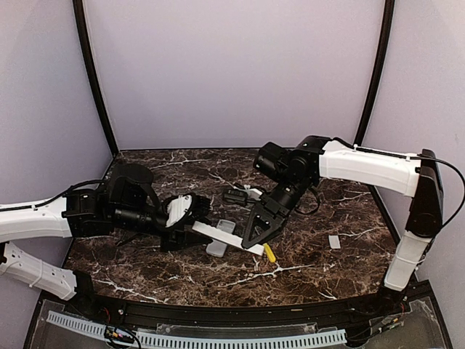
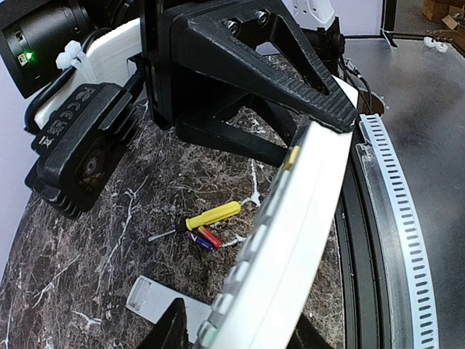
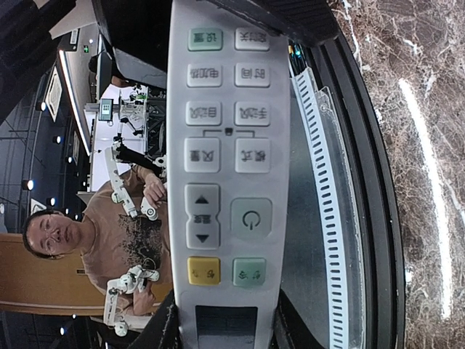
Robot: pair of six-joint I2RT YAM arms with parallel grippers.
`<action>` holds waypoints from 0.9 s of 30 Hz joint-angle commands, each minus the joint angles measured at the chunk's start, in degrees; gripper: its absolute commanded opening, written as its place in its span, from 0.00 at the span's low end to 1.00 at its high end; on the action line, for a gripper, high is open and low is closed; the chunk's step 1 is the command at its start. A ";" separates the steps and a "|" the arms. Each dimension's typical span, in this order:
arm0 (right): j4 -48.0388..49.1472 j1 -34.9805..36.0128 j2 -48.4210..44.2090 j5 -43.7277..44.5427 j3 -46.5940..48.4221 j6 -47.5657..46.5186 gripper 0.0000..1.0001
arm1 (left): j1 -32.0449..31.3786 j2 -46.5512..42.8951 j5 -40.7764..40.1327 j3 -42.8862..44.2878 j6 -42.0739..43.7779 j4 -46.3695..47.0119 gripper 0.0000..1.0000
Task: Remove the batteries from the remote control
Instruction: Pass from the right arm to the left
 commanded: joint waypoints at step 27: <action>10.38 -2.42 -2.82 -2.82 -5.68 0.77 0.59 | -2.00 0.37 12.62 0.41 -13.41 -6.11 0.00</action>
